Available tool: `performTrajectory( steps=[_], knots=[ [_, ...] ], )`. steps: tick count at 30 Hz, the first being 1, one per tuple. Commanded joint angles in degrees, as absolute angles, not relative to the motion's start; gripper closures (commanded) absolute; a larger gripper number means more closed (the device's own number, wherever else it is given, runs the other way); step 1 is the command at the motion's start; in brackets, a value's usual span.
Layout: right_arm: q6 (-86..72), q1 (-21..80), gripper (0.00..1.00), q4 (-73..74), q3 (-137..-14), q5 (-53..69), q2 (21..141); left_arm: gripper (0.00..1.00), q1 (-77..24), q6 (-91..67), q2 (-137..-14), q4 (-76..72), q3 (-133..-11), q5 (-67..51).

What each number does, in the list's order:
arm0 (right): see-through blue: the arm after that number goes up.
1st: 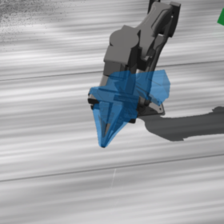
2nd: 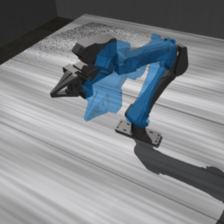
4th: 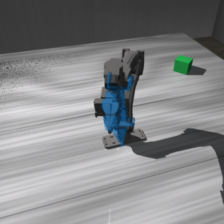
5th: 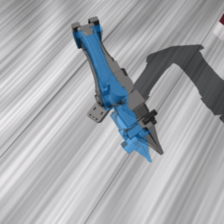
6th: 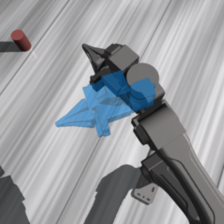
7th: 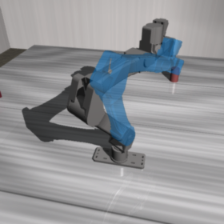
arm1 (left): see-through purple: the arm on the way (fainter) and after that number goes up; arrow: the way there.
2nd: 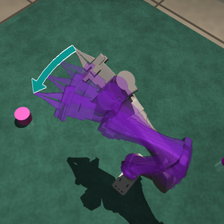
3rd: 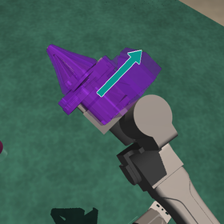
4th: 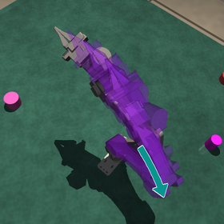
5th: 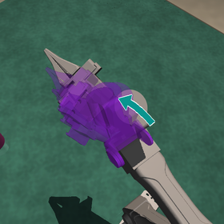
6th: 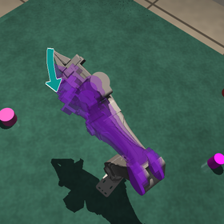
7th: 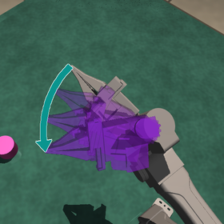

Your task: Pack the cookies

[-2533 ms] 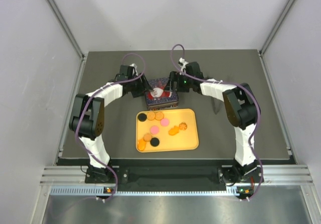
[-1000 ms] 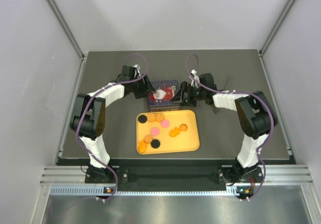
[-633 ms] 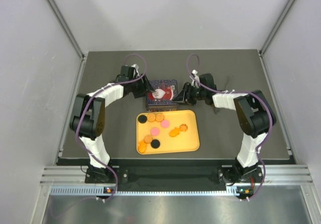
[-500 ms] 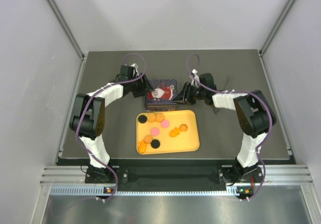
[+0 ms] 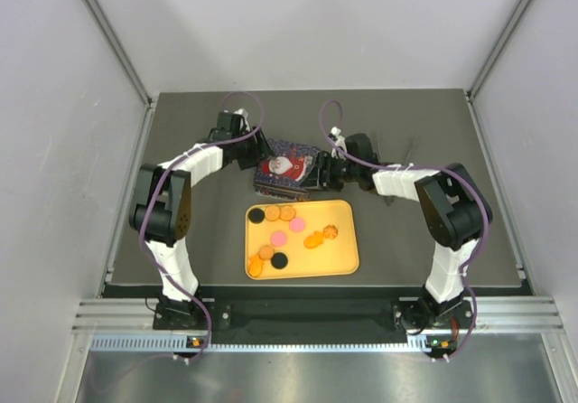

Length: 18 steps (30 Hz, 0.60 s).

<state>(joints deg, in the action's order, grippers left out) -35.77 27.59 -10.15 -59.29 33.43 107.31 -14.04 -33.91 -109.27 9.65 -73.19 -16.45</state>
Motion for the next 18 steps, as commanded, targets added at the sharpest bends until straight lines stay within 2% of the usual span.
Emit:
performTrajectory(
  steps=[1,10,18],
  knots=[
    [-30.85,31.11,0.39,-6.07,-60.03,32.78,107.84,0.35,-15.21,-33.40,-109.95,15.12,-72.69,-20.04],
    [-29.18,30.33,0.23,-3.08,-62.40,32.08,106.62,0.33,-14.07,-31.91,-109.07,16.26,-73.91,-21.27],
    [-28.39,25.49,0.15,-1.06,-64.25,33.13,104.77,0.31,-12.92,-30.50,-108.72,16.79,-76.90,-23.46]
  ],
)
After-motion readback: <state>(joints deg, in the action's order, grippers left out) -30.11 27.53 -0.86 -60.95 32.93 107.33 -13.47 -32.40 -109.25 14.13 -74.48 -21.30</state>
